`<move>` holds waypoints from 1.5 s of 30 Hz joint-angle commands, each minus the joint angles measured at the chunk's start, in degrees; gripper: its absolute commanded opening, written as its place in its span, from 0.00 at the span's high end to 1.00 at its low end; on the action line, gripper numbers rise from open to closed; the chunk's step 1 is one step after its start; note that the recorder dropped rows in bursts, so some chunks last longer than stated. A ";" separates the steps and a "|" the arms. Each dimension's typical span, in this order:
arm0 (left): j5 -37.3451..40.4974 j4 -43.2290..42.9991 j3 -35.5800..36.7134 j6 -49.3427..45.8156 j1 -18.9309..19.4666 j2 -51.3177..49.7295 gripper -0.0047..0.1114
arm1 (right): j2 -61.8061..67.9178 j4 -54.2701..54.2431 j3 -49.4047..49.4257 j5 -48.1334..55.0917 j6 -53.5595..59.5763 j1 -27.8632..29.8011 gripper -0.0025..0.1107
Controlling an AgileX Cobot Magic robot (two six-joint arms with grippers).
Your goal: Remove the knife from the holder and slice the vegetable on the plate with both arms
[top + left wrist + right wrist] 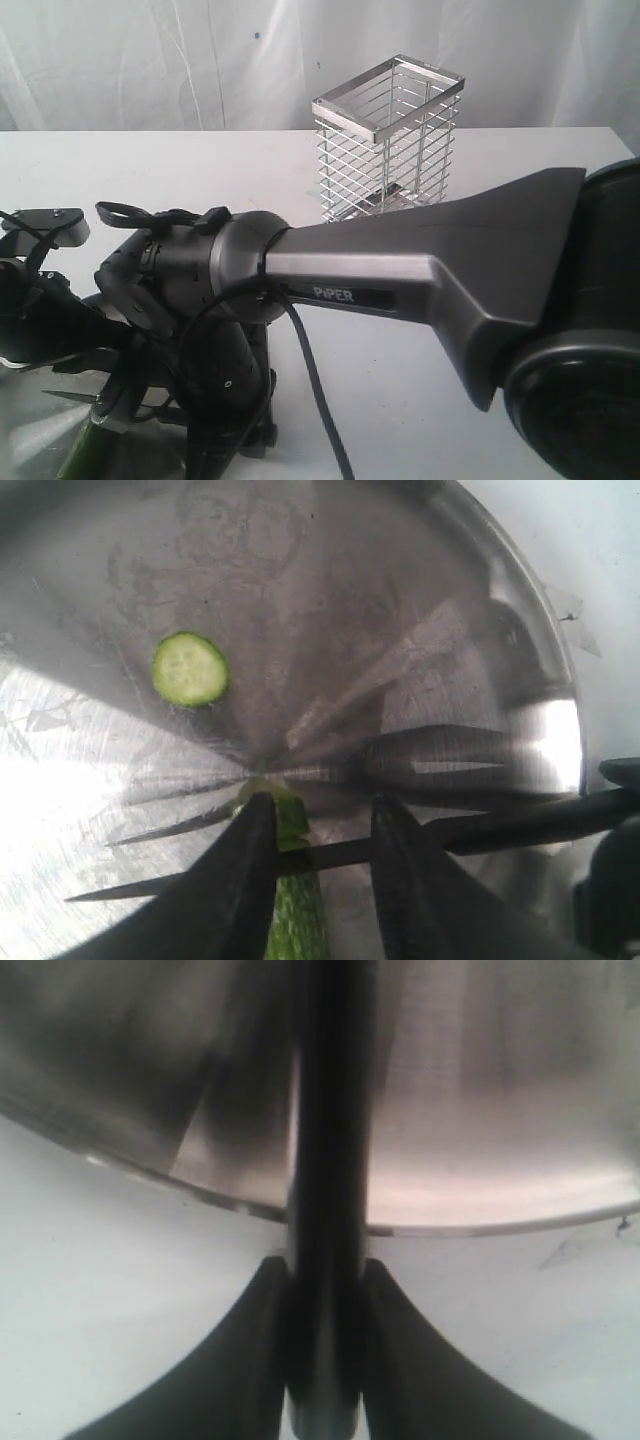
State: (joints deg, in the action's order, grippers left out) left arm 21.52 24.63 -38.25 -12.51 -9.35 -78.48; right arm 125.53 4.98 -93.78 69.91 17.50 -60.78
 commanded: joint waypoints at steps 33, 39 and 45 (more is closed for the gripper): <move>-0.88 -12.48 2.81 8.84 0.04 0.49 0.64 | 0.06 0.16 -3.46 0.05 0.71 -1.14 0.98; -0.43 -17.30 2.81 13.00 0.04 -0.26 0.83 | 0.06 0.16 -3.46 0.05 0.71 -1.14 0.98; -0.21 -18.18 2.81 12.51 0.04 -0.53 0.96 | 0.06 0.16 -3.46 0.05 0.71 -1.14 0.98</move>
State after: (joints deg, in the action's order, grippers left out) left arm 20.76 10.91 -36.06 0.00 -9.48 -78.45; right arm 126.50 5.09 -96.83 69.38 17.48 -61.75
